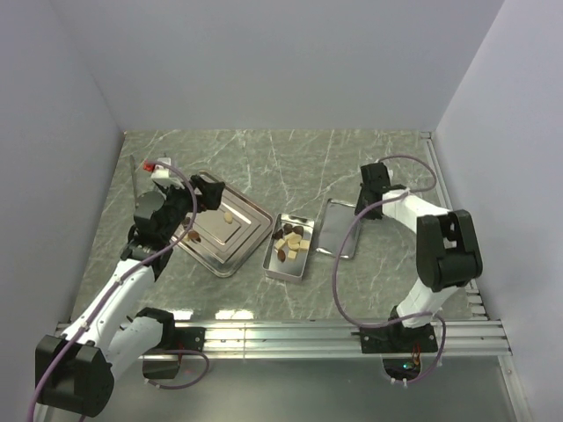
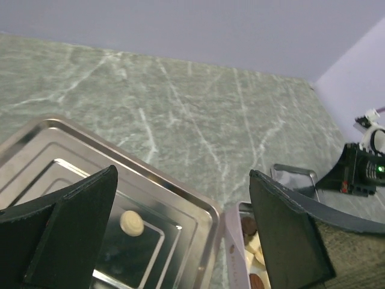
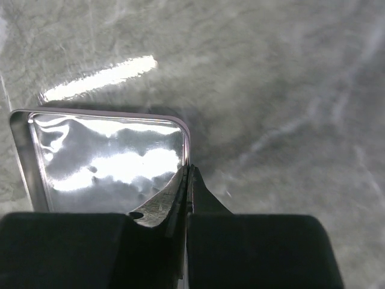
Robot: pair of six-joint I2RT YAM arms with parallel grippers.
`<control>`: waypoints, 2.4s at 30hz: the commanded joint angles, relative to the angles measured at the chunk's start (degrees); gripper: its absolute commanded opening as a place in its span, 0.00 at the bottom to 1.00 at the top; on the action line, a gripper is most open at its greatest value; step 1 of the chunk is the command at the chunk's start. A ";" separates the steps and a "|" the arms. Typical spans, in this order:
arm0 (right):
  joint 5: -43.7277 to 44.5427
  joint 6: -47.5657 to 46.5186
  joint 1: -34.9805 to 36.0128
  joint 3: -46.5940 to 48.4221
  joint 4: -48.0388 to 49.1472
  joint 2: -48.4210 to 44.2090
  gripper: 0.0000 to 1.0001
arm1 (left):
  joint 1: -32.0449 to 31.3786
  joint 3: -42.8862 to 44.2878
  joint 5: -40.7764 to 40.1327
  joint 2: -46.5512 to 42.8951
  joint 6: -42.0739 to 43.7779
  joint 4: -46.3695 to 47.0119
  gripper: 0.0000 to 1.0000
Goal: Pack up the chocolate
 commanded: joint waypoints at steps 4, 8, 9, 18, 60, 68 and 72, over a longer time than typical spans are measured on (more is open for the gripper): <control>8.16 1.34 0.39 -4.86 2.17 -13.49 0.00 | -0.17 -1.39 15.45 0.72 -0.01 10.37 0.96; 6.41 0.99 0.66 -7.49 3.40 -21.30 0.00 | -1.30 -2.01 24.06 2.48 -1.85 15.64 0.94; 6.23 0.90 0.83 -7.85 3.58 -22.55 0.00 | -1.83 -1.92 25.99 3.27 -1.94 17.04 0.95; -5.09 -0.86 1.62 -12.50 7.53 -37.22 0.00 | -10.44 -0.96 34.53 7.23 -0.45 22.24 0.96; -5.12 -0.15 23.15 -11.63 16.77 -43.30 0.04 | -33.21 11.44 18.63 28.32 3.07 17.59 0.09; 6.91 -1.47 25.52 -13.83 15.97 -48.04 0.66 | -33.30 13.64 11.08 29.47 -1.14 15.74 0.01; 13.95 -3.05 30.96 -14.88 17.46 -50.42 0.70 | -34.09 13.64 2.56 25.79 -3.61 15.13 0.01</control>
